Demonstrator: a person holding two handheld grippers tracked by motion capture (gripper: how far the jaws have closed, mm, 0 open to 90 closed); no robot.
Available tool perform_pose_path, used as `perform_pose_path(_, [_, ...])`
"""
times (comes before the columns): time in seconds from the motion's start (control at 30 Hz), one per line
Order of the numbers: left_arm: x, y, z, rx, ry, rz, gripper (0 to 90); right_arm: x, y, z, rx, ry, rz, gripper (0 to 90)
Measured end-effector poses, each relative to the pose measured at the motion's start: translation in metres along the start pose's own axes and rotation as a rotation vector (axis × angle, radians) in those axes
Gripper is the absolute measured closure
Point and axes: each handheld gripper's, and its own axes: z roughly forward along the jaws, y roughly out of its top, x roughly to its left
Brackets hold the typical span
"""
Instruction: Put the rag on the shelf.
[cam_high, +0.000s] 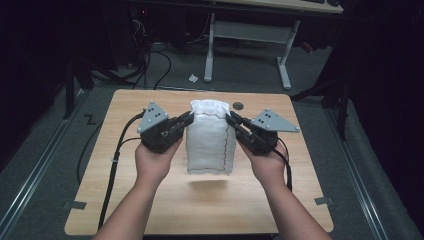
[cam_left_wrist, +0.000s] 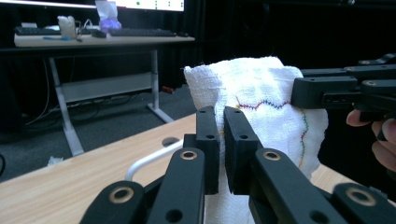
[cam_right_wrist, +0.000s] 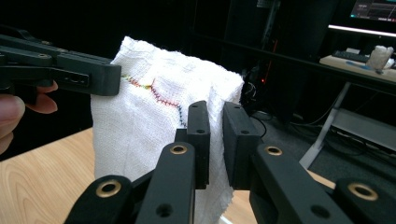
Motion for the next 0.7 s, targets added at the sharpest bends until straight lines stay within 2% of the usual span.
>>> perform_pose_path(0.23, [0.000,0.016,-0.002,-0.029,-0.001,0.026,85.6,-0.002,0.016,-0.003,-0.030,-0.006,-0.012,82.4])
perform_pose_path(0.47, [0.004,0.027,0.002,-0.029,0.006,0.040,85.6,-0.005,0.029,-0.001,-0.038,-0.016,-0.033,82.3])
perform_pose_path(0.7, [0.010,0.028,0.009,-0.040,-0.010,0.046,85.6,-0.014,0.031,0.005,-0.027,-0.012,-0.002,82.3])
